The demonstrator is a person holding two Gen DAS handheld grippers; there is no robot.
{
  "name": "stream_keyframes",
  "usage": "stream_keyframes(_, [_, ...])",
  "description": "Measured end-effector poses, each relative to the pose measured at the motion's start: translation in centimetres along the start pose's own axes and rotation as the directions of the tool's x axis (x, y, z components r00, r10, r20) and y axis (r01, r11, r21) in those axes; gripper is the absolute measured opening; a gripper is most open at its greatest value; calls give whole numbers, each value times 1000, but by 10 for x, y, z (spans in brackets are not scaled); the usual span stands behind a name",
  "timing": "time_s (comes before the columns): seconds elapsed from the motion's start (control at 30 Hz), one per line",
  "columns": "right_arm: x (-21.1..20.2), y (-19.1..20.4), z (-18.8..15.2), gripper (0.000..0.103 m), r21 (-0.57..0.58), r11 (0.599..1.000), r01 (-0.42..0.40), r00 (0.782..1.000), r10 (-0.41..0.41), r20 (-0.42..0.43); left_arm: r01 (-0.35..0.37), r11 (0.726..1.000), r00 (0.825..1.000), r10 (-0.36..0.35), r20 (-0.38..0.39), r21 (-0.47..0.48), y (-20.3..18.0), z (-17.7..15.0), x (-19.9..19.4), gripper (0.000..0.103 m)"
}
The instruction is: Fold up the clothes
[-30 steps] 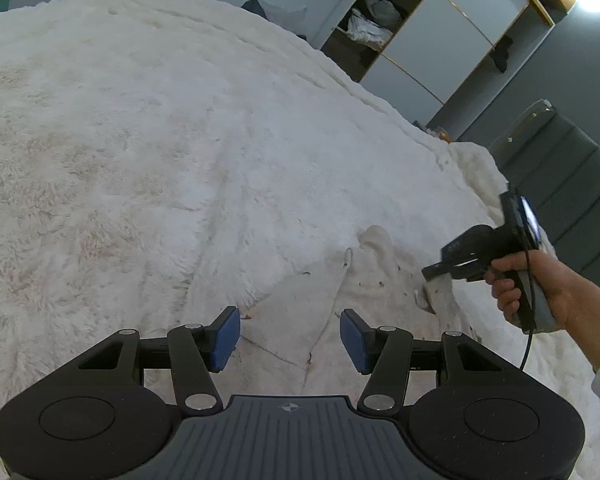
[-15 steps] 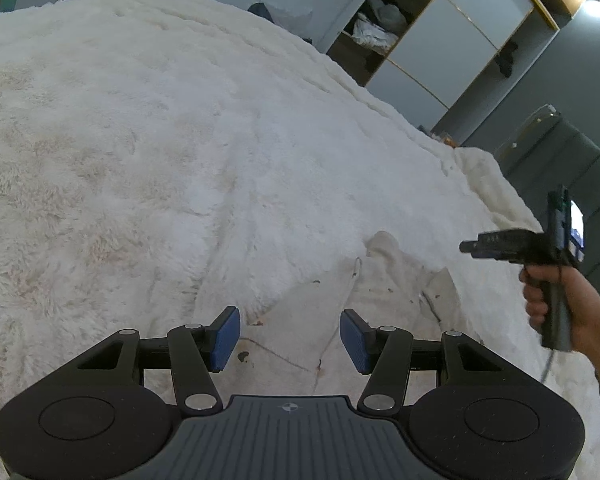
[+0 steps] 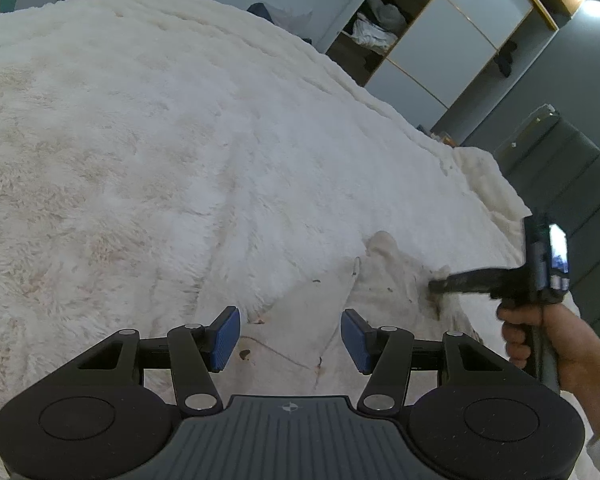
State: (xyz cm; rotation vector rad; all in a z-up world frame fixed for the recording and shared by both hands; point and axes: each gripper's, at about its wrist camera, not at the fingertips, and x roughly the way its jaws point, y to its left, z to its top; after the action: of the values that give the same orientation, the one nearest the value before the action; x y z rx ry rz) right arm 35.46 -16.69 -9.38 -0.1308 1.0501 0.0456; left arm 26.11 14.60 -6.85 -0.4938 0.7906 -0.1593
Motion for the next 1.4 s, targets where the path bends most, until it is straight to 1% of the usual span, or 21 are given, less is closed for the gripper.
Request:
stream_keyframes(0.07, [-15,-4,-8,4,21,1000,-21,999,21,27,-4,1000,1000,4,-9,14,-1,0,3,51])
stream_keyframes(0.13, [-30,-7,-17,18,41,998,-43,998,41,54,-5,1000,1000,6,-15,28,-2,0,5,51])
stream_keyframes(0.2, [-45,-11,-25,17,61,996,-65,995,60,81,-6,999,1000,7,-16,41,-3,0,7,52])
stream_keyframes(0.3, [-67,-16,-38,21,89,991,-100,989,88,122,-22,998,1000,23,-20,61,-2,0,10,53])
stream_keyframes(0.37, [-82,-20,-46,33,107,987,-123,983,106,150,-38,997,999,40,-25,63,2,0,12,53])
stream_keyframes(0.4, [-90,-22,-52,36,115,984,-135,980,115,163,-41,997,999,43,-25,65,2,-1,12,53])
stream_keyframes(0.5, [-127,-34,-114,44,132,976,-171,974,148,169,-66,992,998,68,-18,106,1,-4,9,54])
stream_keyframes(0.6, [-163,-46,-176,51,148,967,-206,968,180,176,-84,976,996,87,-10,202,-4,-17,-3,54])
stream_keyframes(0.67, [-183,-54,-213,54,158,965,-211,968,184,170,-103,967,994,106,0,235,-6,-23,-12,55])
stream_keyframes(0.77, [-190,-61,-255,56,153,967,-202,972,179,151,-168,947,985,168,24,274,-4,-44,-46,57])
stream_keyframes(0.8, [-191,-67,-271,58,154,969,-195,974,173,144,-173,945,985,173,24,278,-4,-48,-54,58])
stream_keyframes(0.83, [-190,-71,-278,63,156,969,-190,976,168,142,-178,942,984,179,23,283,-3,-53,-63,58])
stream_keyframes(0.87, [-188,-76,-289,68,157,970,-186,976,164,142,-189,934,981,193,17,302,-3,-61,-75,58])
stream_keyframes(0.97, [-187,-85,-309,68,144,973,-180,975,158,153,-230,900,969,246,5,371,-3,-84,-111,59])
stream_keyframes(1.03, [-184,-86,-316,71,127,977,-169,974,146,172,-267,873,956,295,-5,408,1,-100,-135,60])
stream_keyframes(1.13, [-179,-87,-333,72,106,984,-144,970,119,214,-297,865,936,347,-56,404,16,-123,-159,60])
stream_keyframes(1.2, [-177,-92,-342,70,141,978,-156,967,122,224,-303,858,926,367,-84,414,20,-141,-171,60])
stream_keyframes(1.27, [-183,-96,-345,73,168,971,-169,951,115,287,-296,824,921,380,-85,483,10,-168,-187,60])
stream_keyframes(1.3, [-185,-99,-346,74,184,967,-176,946,114,305,-284,815,923,376,-87,506,6,-175,-190,60])
stream_keyframes(1.37, [-186,-104,-347,74,213,958,-191,942,118,314,-239,768,926,365,-100,594,-15,-207,-200,60])
stream_keyframes(1.4, [-186,-107,-347,74,226,954,-199,940,120,319,-241,754,923,374,-96,611,-19,-213,-200,60])
